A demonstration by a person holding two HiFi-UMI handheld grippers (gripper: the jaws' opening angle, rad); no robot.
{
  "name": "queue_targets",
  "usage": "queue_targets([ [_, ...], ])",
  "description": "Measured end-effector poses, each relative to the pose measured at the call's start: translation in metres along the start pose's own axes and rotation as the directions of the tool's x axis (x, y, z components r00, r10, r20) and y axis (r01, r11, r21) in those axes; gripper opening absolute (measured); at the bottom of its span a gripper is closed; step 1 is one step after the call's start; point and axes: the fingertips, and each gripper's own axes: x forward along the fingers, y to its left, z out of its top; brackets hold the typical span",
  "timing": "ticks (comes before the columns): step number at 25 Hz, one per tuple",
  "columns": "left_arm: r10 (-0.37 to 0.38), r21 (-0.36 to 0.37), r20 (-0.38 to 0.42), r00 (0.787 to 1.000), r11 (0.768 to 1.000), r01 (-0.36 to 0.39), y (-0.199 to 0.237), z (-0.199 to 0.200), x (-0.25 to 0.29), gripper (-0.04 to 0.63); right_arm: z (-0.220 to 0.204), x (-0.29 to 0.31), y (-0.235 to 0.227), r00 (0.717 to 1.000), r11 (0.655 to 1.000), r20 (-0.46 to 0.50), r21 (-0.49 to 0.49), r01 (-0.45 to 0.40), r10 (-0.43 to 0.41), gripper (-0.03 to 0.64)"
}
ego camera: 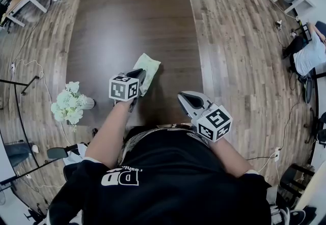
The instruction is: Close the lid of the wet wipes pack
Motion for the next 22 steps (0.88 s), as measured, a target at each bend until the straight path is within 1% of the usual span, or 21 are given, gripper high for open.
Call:
queue_targets([
  [4, 0.009, 0.031, -0.026, 1.0, 0.999, -0.008, -0.005, -0.008, 0.007, 0.052, -0.002, -0.005, -0.004, 1.0, 1.0, 0.001, 0.003, 0.007, -0.007, 0.005],
  [9, 0.017, 0.045, -0.053, 0.998, 0.999, -0.015, -0.008, -0.015, 0.016, 0.052, -0.003, -0.01, -0.01, 1.0, 1.0, 0.002, 0.008, 0.017, -0.017, 0.005],
  [14, 0.033, 0.076, -0.084, 0.996, 0.997, -0.026, -0.007, -0.021, 0.023, 0.052, -0.003, -0.013, -0.014, 1.0, 1.0, 0.001, 0.012, 0.025, -0.025, 0.005],
  [22, 0.048, 0.095, -0.106, 0.993, 0.995, -0.038, -0.007, -0.027, 0.027, 0.052, -0.002, -0.017, -0.019, 1.0, 0.999, 0.003, 0.017, 0.029, -0.029, 0.005],
])
